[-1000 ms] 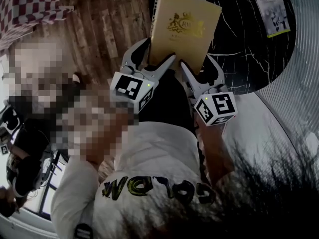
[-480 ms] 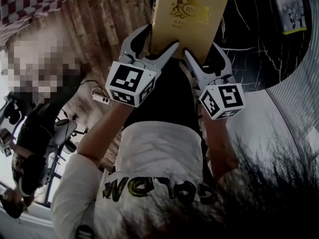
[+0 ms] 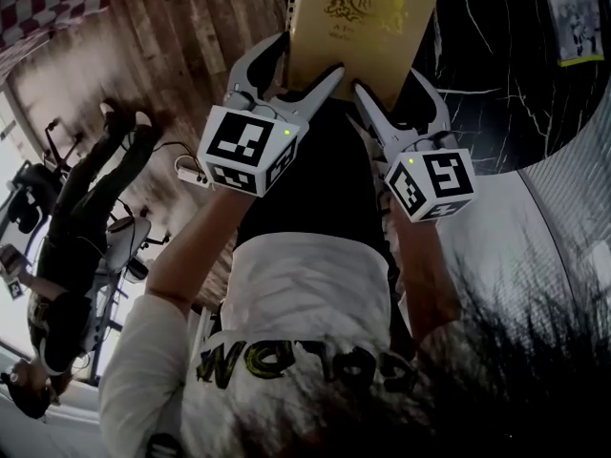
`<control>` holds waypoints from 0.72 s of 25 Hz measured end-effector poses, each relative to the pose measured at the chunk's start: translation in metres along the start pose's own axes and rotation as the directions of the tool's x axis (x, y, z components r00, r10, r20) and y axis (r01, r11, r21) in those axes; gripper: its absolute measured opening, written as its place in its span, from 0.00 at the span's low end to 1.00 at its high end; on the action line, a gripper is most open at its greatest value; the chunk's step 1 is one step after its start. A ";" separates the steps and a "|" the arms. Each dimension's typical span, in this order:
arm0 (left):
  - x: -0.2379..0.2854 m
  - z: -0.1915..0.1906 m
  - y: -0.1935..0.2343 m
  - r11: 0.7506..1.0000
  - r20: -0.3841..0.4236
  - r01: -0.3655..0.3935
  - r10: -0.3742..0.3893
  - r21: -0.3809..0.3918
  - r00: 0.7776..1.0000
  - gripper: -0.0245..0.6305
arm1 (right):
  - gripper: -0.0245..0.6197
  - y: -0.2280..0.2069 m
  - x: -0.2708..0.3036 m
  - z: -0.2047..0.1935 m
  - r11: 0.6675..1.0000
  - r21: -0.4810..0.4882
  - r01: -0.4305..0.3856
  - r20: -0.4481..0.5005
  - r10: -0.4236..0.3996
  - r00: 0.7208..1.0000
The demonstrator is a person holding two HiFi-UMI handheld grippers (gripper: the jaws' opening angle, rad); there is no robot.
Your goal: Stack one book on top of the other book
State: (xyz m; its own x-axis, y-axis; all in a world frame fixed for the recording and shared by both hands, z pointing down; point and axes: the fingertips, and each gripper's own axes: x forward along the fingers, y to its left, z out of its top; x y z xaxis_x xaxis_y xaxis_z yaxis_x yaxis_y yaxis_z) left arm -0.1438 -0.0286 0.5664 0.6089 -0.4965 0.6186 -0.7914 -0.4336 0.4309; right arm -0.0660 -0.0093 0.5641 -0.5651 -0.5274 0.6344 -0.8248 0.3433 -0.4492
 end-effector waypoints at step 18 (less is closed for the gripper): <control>0.009 -0.009 0.005 1.000 -0.021 0.001 -0.001 -0.021 1.000 0.56 | 0.53 -0.006 0.008 -0.009 1.000 -0.011 0.003 -0.023 -0.003 1.000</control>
State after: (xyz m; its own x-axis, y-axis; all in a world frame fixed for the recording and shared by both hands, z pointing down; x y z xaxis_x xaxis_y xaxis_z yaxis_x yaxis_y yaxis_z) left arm -0.1427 -0.0283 0.5801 0.6087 -0.4798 0.6318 -0.7918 -0.4181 0.4453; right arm -0.0654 -0.0087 0.5772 -0.5628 -0.5105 0.6501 -0.8266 0.3501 -0.4407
